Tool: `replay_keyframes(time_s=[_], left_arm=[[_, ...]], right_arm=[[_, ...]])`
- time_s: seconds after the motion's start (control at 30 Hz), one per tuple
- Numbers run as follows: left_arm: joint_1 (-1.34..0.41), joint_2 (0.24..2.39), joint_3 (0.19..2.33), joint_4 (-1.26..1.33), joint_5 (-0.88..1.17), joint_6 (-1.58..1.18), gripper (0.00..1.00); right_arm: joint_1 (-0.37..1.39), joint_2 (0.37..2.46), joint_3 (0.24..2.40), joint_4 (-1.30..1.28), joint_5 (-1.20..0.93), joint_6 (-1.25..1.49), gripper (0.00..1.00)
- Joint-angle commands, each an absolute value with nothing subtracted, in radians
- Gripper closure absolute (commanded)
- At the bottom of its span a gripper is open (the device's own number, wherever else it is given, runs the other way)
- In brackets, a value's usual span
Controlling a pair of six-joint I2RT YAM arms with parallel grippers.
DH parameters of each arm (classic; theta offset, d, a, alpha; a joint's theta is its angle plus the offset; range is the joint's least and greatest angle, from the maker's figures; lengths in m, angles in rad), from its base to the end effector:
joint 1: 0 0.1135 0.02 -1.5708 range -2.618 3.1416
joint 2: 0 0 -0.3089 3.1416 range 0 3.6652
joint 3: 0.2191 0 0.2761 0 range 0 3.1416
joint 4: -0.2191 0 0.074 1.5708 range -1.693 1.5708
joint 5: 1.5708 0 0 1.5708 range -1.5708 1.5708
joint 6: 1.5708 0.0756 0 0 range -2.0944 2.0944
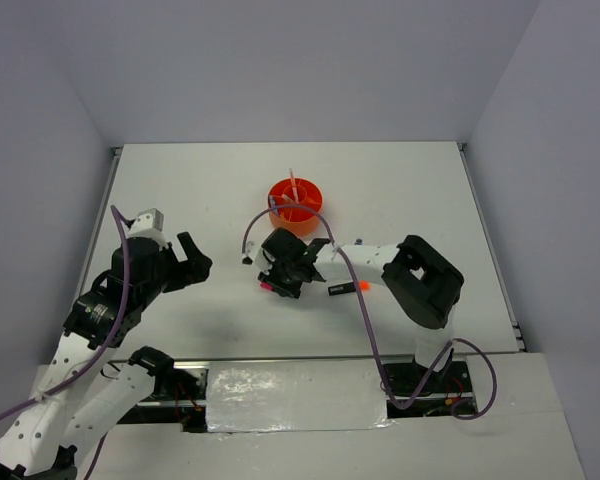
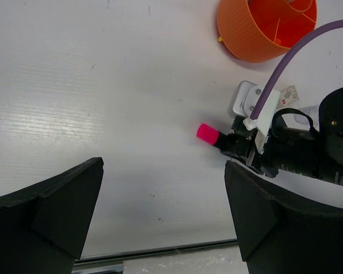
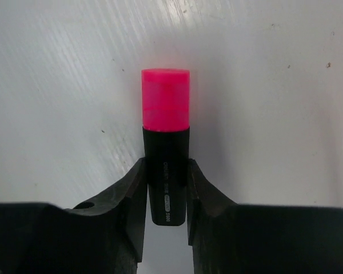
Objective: Sort the stationery into containers
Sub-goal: Pick up the stationery from the center of the board, then place the stationery in the storage box.
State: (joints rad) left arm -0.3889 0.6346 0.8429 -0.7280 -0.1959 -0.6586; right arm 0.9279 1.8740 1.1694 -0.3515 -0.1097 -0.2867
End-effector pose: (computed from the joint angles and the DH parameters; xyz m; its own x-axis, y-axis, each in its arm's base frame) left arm 0.1454 -0.0437 0.3375 -0.4954 -0.4458 -0.7456 -0.1107 0.8837 -0.4548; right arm 0.2511 0.3490 0.1496 -0.2664 -0.8245 -0.4991 -0.9416 0.3332 -0.0478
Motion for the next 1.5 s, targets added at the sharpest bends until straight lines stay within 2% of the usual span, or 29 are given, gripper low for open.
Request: replay_keyframes(time_s=[0.0, 0.03, 0.07, 0.17, 0.3, 0.4, 0.5, 0.53, 0.77, 0.93, 1.13, 1.2, 1.3, 1.33, 1.4, 1.43, 1.47], left_arm=[[-0.39, 0.626, 0.835, -0.683, -0.187, -0.66, 0.01], [-0.39, 0.624, 0.833, -0.681, -0.187, -0.663, 0.01], [-0.39, 0.618, 0.831, -0.68, -0.187, -0.667, 0.01], [-0.39, 0.588, 0.799, -0.626, -0.141, -0.689, 0.01], [-0.39, 0.535, 0.713, -0.45, 0.014, -0.751, 0.01], [-0.39, 0.514, 0.643, -0.167, 0.208, -0.832, 0.01], [-0.39, 0.535, 0.585, 0.019, 0.314, -0.917, 0.01], [-0.391, 0.555, 0.574, 0.103, 0.348, -0.933, 0.02], [-0.397, 0.633, 0.563, 0.247, 0.411, -0.982, 0.06], [-0.406, 0.664, 0.537, 0.278, 0.422, -0.976, 0.14], [-0.419, 0.712, 0.535, 0.264, 0.414, -0.95, 0.28], [-0.422, 0.724, 0.537, 0.259, 0.413, -0.937, 0.29], [-0.425, 0.742, 0.541, 0.259, 0.411, -0.924, 0.43], [-0.425, 0.749, 0.549, 0.259, 0.408, -0.913, 0.56], [-0.426, 0.755, 0.56, 0.256, 0.4, -0.897, 0.72], [-0.426, 0.762, 0.567, 0.253, 0.394, -0.887, 0.86], [-0.426, 0.767, 0.584, 0.244, 0.376, -0.859, 0.93]], right_arm=[[0.966, 1.861, 1.094, -0.298, -0.047, -0.213, 0.75], [0.969, 1.818, 1.082, -0.254, -0.052, -0.197, 0.98], [0.974, 1.79, 1.047, -0.22, -0.046, -0.172, 1.0], [0.989, 1.64, 0.973, -0.071, -0.04, -0.051, 1.0], [1.017, 1.432, 0.904, 0.061, 0.082, 0.191, 1.0], [1.058, 1.309, 0.812, 0.24, 0.126, 0.288, 1.0], [1.098, 1.226, 0.744, 0.308, 0.141, 0.321, 1.0], [1.109, 1.212, 0.735, 0.317, 0.168, 0.321, 1.0], [1.167, 1.141, 0.739, 0.294, 0.278, 0.316, 1.0], [1.175, 1.169, 0.785, 0.273, 0.288, 0.301, 1.0], [1.186, 1.198, 0.834, 0.269, 0.295, 0.288, 1.0], [1.192, 1.206, 0.854, 0.261, 0.296, 0.275, 1.0], [1.193, 1.216, 0.871, 0.255, 0.293, 0.267, 1.0], [1.198, 1.226, 0.882, 0.242, 0.295, 0.262, 1.0], [1.198, 1.229, 0.884, 0.239, 0.293, 0.258, 0.99], [1.198, 1.229, 0.873, 0.245, 0.29, 0.256, 0.94], [1.198, 1.215, 0.864, 0.253, 0.287, 0.252, 0.84]])
